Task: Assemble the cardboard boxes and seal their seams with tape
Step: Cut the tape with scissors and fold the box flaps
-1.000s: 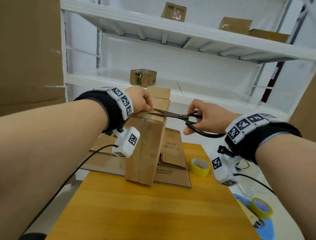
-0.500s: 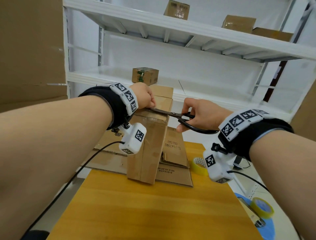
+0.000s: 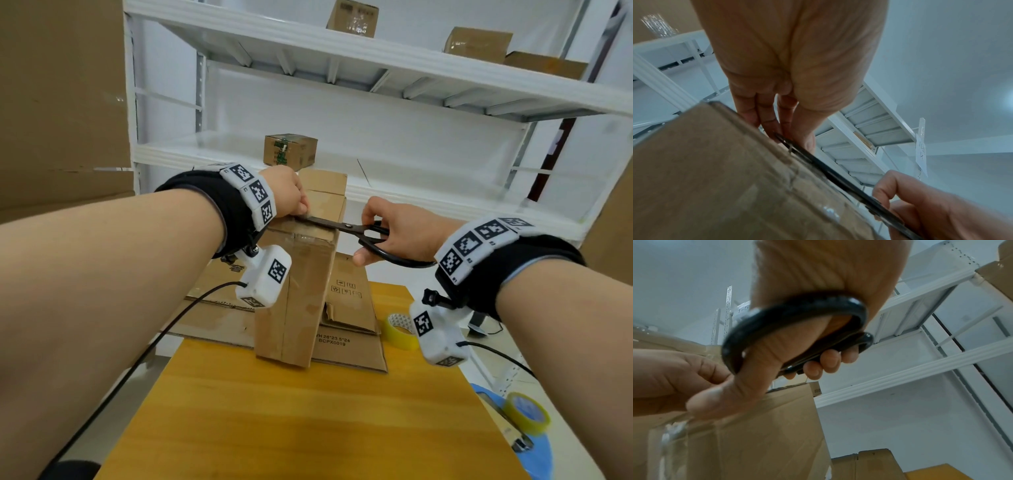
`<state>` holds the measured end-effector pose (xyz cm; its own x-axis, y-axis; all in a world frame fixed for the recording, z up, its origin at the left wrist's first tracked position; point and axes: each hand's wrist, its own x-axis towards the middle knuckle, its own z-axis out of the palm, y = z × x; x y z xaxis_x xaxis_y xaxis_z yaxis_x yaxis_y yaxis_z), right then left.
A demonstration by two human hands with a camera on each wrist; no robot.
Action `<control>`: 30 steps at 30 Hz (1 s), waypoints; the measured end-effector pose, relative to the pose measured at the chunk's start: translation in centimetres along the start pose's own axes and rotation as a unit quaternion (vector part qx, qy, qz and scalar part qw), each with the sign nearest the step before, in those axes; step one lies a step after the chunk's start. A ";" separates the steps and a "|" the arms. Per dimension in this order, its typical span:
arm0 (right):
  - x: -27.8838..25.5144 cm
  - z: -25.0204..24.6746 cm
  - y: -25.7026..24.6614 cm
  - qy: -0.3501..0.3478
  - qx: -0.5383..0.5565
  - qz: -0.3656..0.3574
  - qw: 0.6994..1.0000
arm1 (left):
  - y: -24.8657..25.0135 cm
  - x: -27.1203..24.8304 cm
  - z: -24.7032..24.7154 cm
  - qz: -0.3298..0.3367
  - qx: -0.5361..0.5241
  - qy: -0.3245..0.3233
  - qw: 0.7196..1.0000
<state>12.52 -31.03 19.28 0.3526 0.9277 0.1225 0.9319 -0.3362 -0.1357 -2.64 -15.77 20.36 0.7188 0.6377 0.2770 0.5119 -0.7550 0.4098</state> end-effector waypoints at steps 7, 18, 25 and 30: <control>-0.2 0.7 -0.3 -0.023 -0.027 -0.005 0.999 | -0.2 0.3 0.2 0.003 -0.010 0.000 1.000; -0.3 0.2 -0.5 0.003 -0.018 -0.002 1.000 | -0.4 0.6 0.3 0.006 -0.016 -0.001 1.000; -0.2 0.2 -0.4 0.009 0.015 0.016 1.000 | -0.9 1.2 0.2 -0.028 -0.109 0.029 0.993; -0.1 0.8 0.2 -0.007 0.085 0.039 0.996 | -0.8 1.4 0.5 -0.037 -0.133 0.038 0.990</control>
<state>12.56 -31.06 18.42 0.4215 0.9022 0.0909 0.8730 -0.3767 -0.3097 -1.87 -14.35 20.01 0.6410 0.7076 0.2975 0.4129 -0.6445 0.6435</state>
